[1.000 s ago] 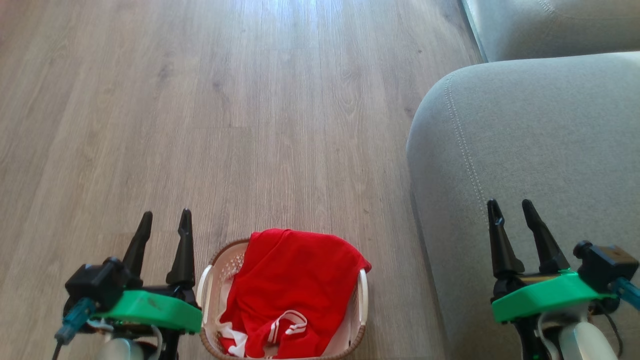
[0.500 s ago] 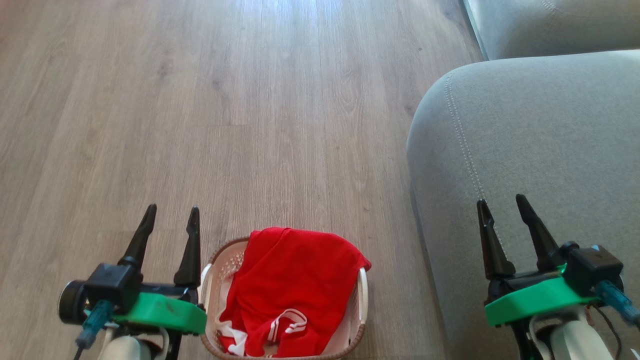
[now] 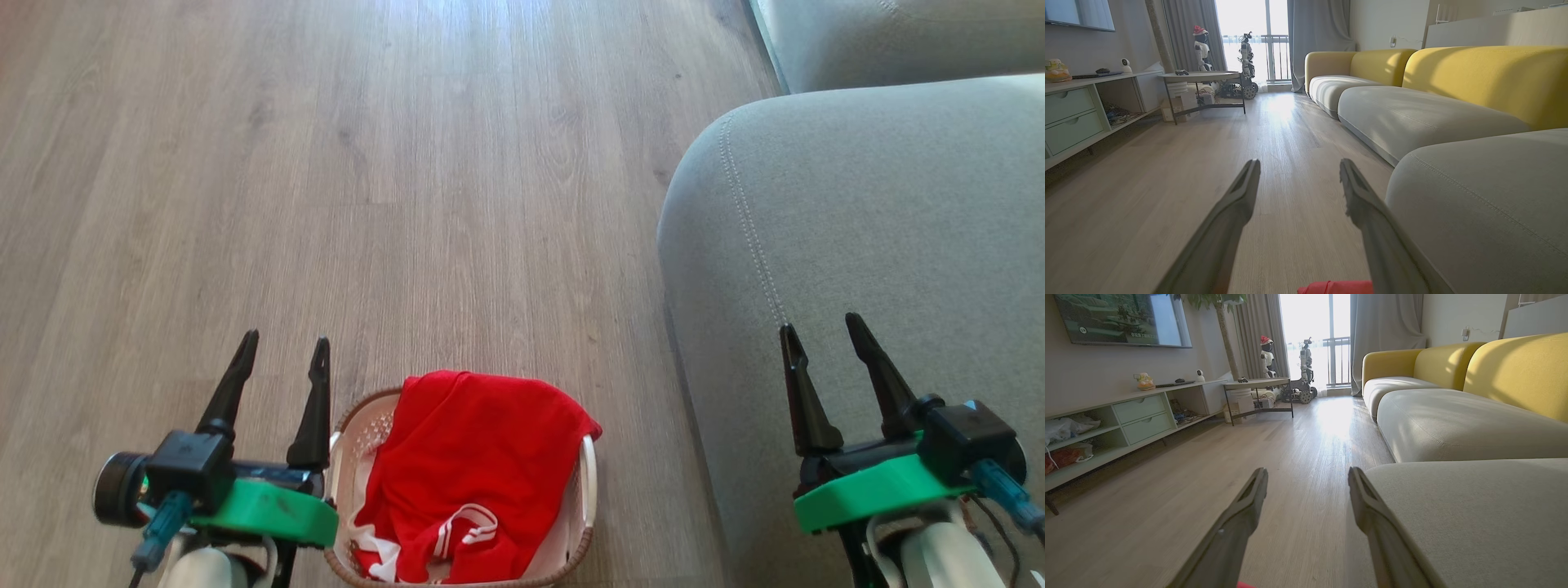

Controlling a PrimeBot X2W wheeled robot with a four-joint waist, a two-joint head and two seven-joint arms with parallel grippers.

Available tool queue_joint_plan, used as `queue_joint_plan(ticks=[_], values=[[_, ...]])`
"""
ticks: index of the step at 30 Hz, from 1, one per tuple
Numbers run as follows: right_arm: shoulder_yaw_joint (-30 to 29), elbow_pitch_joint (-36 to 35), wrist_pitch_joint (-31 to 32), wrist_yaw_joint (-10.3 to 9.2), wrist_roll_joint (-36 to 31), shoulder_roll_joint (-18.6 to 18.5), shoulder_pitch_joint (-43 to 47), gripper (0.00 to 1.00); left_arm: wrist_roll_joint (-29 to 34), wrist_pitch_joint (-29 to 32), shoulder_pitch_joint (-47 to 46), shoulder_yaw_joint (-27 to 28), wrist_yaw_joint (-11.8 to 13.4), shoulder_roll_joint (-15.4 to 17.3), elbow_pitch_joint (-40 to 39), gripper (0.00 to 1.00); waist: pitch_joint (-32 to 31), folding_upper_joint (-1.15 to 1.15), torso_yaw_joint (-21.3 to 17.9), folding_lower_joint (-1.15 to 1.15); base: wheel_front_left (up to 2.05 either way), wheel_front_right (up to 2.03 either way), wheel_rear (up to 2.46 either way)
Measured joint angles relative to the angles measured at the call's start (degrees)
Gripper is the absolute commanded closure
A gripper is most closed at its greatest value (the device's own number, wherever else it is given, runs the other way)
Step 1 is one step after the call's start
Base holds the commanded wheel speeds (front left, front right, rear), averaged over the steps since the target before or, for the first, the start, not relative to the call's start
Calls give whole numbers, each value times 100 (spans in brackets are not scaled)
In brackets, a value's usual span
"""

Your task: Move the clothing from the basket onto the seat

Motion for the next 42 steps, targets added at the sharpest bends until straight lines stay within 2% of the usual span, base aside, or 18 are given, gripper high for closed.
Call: queue_joint_plan(ticks=[10, 25, 34, 42], values=[[8, 0, 0, 0, 1, -48, -4, 0, -9, -1, -1, 16, -2, -1, 81, 0, 126, 0, -83, 0, 0, 0, 0], [163, -359, -1, 0, 19, -94, -325, 0, -100, -1, -319, 64, -52, -2, 404, 0, 816, 0, -437, 0, 0, 0, 0], [219, -687, -1, 0, 18, -108, -807, 0, -160, -16, -904, 154, -62, 77, 1105, 0, 1527, 0, -634, 0, 0, 0, 0], [210, -879, -1, 0, 14, -93, -1105, 0, -334, -16, -1642, 46, -107, 155, 2215, 0, 2207, 0, -790, 1, 0, 0, 0]])
